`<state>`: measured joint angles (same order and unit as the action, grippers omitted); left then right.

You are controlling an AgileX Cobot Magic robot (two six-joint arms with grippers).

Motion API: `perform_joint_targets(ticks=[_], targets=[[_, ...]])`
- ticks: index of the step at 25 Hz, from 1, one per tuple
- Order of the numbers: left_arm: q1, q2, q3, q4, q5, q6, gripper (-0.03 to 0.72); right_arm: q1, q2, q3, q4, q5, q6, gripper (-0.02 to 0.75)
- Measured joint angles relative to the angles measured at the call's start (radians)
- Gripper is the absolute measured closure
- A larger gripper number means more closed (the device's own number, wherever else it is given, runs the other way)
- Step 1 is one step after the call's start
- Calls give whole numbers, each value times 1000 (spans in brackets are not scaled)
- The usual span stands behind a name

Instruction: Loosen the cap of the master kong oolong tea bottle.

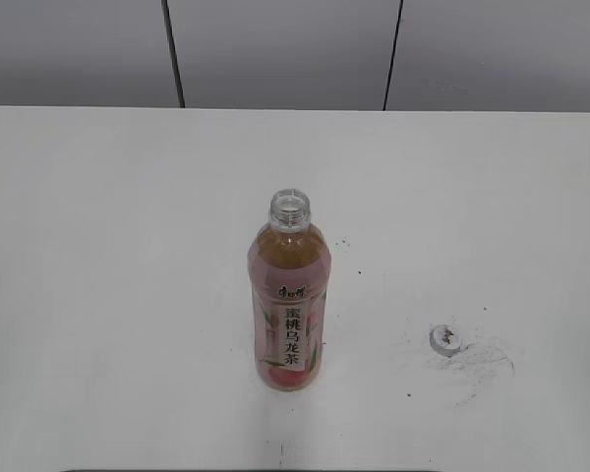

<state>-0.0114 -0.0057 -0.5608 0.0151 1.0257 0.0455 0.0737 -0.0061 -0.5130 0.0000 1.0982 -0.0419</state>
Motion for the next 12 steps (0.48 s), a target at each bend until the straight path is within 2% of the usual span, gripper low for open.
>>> perform_joint_targets(ticks=[12], targets=[[0,0,0,-39,0,0,261,-2,0,0,5,0,0,163]])
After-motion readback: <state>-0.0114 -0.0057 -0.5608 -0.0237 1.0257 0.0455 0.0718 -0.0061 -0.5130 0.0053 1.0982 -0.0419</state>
